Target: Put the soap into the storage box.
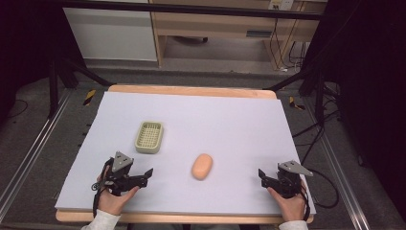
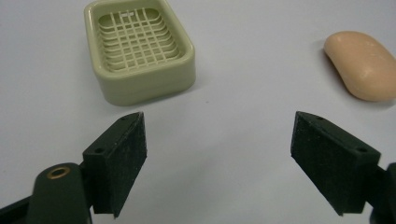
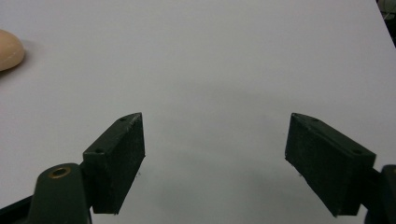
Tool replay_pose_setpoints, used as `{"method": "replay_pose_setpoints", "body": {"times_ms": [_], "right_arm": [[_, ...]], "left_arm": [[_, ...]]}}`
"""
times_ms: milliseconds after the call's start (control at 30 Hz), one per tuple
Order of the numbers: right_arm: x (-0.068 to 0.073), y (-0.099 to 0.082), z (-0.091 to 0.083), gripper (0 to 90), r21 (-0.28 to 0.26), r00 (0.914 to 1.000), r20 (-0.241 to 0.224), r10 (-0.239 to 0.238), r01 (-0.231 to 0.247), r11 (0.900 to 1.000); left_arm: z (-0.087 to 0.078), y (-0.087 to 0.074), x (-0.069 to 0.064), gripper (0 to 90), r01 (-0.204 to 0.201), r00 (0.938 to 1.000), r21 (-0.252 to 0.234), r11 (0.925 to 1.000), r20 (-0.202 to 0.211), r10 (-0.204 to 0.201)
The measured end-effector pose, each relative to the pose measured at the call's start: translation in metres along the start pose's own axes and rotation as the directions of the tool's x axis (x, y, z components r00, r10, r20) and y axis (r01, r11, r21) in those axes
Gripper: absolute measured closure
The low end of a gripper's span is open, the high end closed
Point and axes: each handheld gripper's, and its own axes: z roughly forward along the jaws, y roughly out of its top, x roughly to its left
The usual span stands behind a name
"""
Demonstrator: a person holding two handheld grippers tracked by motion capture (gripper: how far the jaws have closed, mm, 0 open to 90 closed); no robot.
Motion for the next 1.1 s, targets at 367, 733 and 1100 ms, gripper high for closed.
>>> {"method": "replay_pose_setpoints", "body": {"times_ms": [367, 733, 1100], "right_arm": [[0.010, 0.013, -0.001, 20.1, -0.025, 0.9989, -0.001, -0.046, 0.046, 0.9986], [0.010, 0.022, 0.004, 21.5, -0.036, 0.9995, -0.016, -0.027, 0.026, 0.9990], [0.012, 0.018, 0.003, 23.3, -0.040, 0.9991, -0.034, -0.025, 0.024, 0.9989]], "left_arm": [[0.002, 0.022, -0.012, 17.9, -0.032, 0.9990, -0.015, 0.9994, 0.032, 0.033], [0.009, 0.044, -0.029, 17.4, -0.071, 0.9960, -0.017, 0.9973, 0.053, 0.072], [0.025, 0.066, -0.061, 17.5, -0.125, 0.9875, -0.023, 0.9919, 0.094, 0.127]]}}
